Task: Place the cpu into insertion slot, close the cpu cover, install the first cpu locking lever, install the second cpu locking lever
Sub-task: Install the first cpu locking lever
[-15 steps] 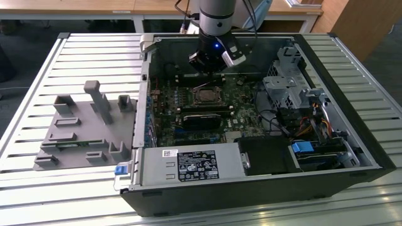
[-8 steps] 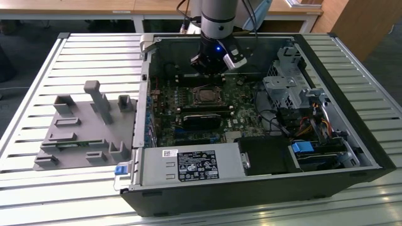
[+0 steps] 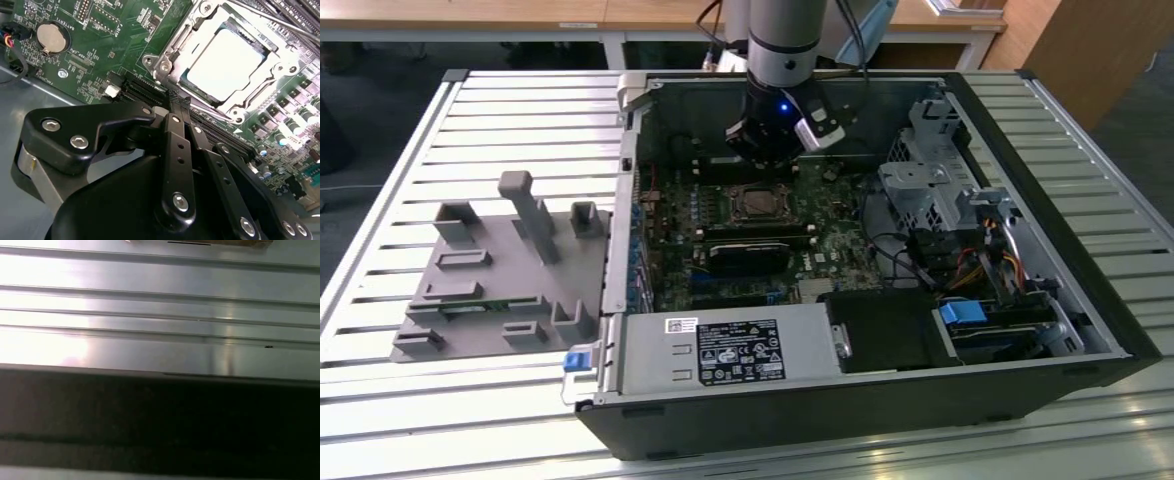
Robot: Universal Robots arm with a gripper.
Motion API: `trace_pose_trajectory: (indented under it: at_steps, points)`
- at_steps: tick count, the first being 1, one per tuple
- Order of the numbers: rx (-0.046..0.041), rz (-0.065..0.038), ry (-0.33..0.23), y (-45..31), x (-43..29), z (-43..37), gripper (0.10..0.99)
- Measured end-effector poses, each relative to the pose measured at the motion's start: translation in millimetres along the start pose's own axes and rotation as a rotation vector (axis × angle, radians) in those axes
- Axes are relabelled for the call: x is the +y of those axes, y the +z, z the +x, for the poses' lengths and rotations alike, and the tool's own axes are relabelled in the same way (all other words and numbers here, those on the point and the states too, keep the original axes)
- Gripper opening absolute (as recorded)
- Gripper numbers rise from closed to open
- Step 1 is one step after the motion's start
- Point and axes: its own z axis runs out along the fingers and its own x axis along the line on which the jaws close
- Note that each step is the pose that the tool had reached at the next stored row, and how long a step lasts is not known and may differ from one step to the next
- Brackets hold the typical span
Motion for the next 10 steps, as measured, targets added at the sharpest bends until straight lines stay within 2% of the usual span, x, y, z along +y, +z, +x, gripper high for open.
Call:
trace_pose_trajectory:
  at_steps: [10]
  points:
    - [0.0010,0.019,0.000,6.1,-0.4,-0.3,0.106]
